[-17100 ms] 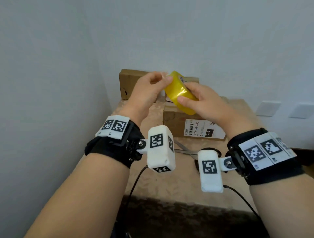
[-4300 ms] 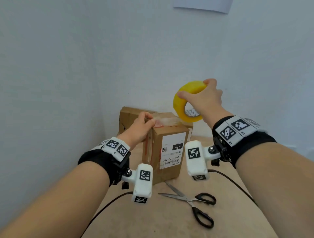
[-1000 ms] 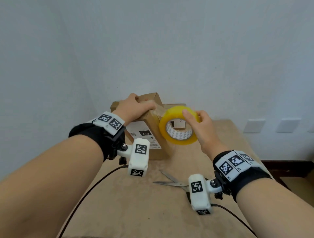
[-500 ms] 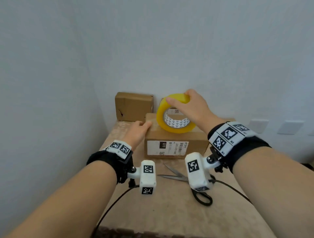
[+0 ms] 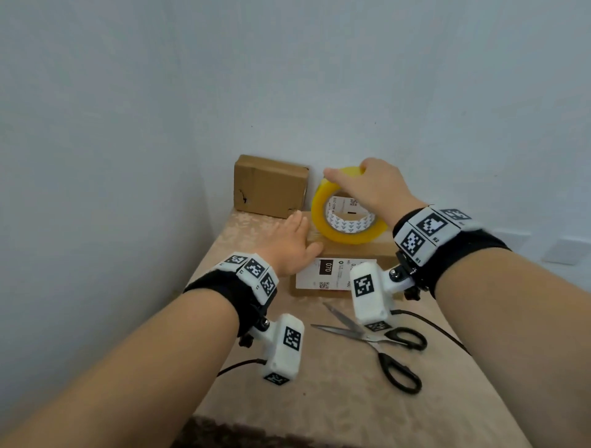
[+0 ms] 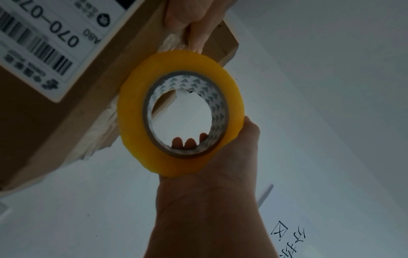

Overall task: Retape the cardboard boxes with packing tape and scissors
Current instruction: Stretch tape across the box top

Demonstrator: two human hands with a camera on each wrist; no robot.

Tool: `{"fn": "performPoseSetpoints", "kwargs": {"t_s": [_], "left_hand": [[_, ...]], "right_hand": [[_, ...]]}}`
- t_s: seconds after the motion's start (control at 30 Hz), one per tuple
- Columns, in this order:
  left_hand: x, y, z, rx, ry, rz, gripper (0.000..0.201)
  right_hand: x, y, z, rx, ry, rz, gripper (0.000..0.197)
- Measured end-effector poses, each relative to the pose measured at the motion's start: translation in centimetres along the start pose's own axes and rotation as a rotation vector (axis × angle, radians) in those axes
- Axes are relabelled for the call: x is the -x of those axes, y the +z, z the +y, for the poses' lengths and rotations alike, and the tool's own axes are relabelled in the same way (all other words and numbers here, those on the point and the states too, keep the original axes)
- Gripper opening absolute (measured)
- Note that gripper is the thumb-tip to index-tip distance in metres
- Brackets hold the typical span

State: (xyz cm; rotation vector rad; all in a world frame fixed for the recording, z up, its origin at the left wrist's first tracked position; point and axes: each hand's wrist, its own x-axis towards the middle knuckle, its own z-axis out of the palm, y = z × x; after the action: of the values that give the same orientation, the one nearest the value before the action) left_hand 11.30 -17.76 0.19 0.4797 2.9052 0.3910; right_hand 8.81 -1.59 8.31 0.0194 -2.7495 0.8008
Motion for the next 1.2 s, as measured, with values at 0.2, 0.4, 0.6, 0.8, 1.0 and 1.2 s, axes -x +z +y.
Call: {"fn": "performPoseSetpoints", "kwargs": {"t_s": [0.2, 0.4, 0.6, 0.8, 1.0, 1.2], "left_hand": [[0.4, -0.6, -0.3, -0.178, -0.019, -0.032, 0.066], [0.2, -1.1, 0.2, -0.253, -0.011, -0.082, 0.065], [0.2, -1.2, 0.7, -0.381, -0.010, -0.073, 0.072], [-1.2, -0.1, 4.2, -0.397, 0.049, -0.102, 0.100], [-1.9, 0.8, 3.8, -0.274, 0.059, -0.075, 0.102], [-1.7, 0.5, 3.9, -0.259, 0.072, -0.067, 0.101]], "right_hand": [[-0.4, -2.1, 0.1, 0.168, -0.061, 0.005, 0.047], [-0.4, -4.0, 3.8, 0.379, -0.050, -0.063, 0.054], [0.8, -4.9, 6.9, -0.174, 0.134, -0.041, 0.079], [1.4, -3.3, 7.3, -0.348, 0.138, -0.001, 0.060], [0.7, -3.0, 5.8, -0.092, 0.063, 0.072, 0.084], [0.2, -5.7, 5.5, 0.214, -0.008, 0.107, 0.061]]}}
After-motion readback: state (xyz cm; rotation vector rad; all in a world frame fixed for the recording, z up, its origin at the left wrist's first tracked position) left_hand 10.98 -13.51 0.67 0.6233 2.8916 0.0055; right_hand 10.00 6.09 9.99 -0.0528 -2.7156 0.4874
